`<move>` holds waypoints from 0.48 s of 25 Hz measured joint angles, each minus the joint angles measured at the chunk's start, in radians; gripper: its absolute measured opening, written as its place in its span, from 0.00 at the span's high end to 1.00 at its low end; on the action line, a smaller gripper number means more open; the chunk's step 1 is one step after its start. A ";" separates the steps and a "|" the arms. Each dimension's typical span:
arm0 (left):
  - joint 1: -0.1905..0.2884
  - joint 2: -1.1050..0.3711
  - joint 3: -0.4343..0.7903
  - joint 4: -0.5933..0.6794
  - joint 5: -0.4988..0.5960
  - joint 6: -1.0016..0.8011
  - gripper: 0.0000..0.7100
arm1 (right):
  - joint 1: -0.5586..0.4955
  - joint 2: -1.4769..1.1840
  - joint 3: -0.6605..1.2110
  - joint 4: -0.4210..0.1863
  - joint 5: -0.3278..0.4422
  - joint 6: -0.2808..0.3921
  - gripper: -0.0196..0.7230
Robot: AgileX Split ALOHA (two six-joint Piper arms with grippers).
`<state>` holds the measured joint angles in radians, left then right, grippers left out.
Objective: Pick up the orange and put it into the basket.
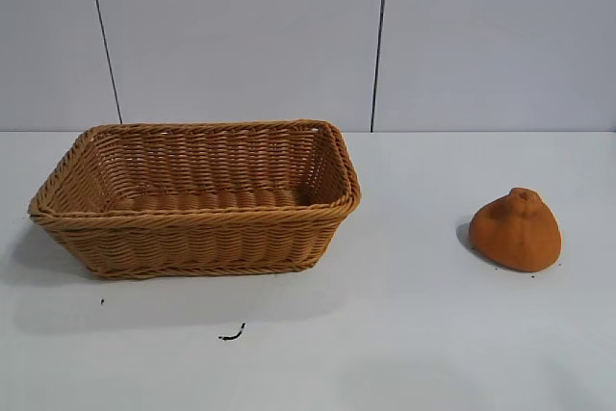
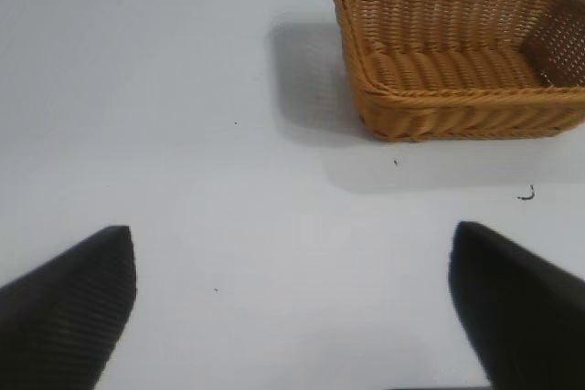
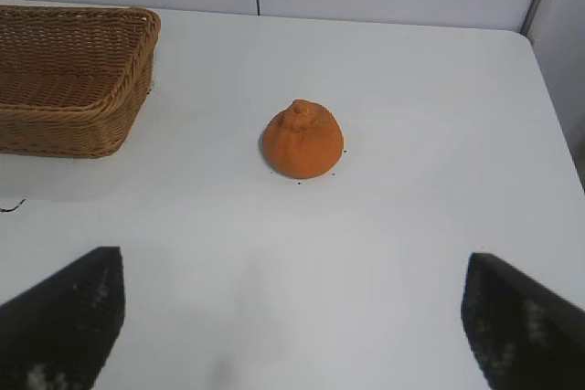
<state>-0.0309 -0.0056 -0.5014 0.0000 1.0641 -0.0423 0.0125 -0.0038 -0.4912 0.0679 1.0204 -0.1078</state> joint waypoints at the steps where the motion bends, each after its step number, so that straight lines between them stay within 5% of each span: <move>1: 0.000 0.000 0.000 0.000 0.000 0.000 0.06 | 0.000 0.000 0.000 0.000 0.000 0.000 0.04; 12: 0.000 0.000 0.000 0.000 0.000 0.000 0.06 | 0.001 0.193 -0.088 -0.012 -0.011 0.000 0.04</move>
<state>-0.0309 -0.0056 -0.5014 0.0000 1.0641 -0.0423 0.0134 0.1896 -0.5789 0.0563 1.0092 -0.1078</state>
